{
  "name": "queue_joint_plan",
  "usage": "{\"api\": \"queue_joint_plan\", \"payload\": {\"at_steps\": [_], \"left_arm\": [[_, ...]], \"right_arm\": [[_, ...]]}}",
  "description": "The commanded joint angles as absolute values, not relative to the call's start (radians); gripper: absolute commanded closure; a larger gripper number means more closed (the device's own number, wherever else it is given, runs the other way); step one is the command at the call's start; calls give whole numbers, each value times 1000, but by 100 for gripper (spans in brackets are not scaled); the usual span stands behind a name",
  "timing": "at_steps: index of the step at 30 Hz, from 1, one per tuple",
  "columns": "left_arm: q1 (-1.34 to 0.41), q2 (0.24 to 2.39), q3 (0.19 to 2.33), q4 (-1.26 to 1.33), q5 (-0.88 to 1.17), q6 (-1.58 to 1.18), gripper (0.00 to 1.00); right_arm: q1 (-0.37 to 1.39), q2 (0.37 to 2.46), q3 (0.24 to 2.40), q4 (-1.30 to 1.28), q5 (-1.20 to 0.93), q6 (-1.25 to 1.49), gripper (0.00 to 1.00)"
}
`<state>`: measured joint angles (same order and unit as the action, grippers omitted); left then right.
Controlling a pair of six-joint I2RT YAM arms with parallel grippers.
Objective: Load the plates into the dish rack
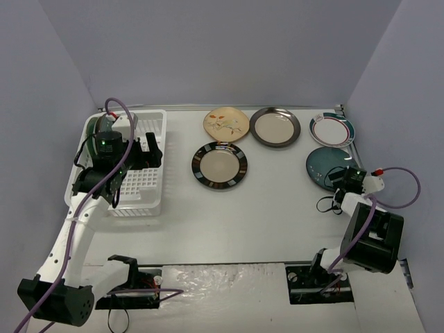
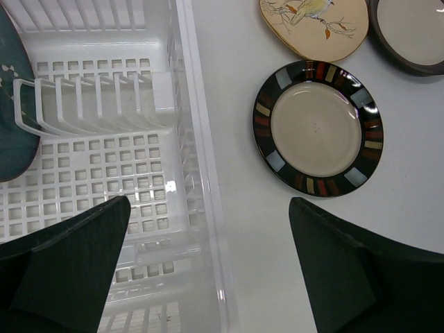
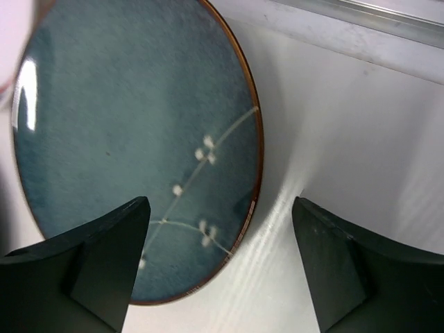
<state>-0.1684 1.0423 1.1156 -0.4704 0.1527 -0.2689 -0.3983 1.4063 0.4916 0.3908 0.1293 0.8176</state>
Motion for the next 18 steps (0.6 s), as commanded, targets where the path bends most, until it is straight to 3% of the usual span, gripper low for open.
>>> {"api": "queue_joint_plan", "payload": {"at_steps": [1, 8, 12, 18], "left_arm": [[-173, 1042, 1149, -419, 155, -255, 3], [-171, 1046, 1147, -421, 145, -250, 3], [-172, 1049, 1147, -420, 146, -250, 3], [-171, 1048, 1145, -420, 142, -246, 3]], "right_arm": [[-435, 1476, 431, 538, 65, 888, 24], [-475, 1557, 408, 616, -41, 919, 38], [-477, 1590, 408, 640, -77, 929, 54], [-477, 1608, 416, 617, -96, 929, 91]]}}
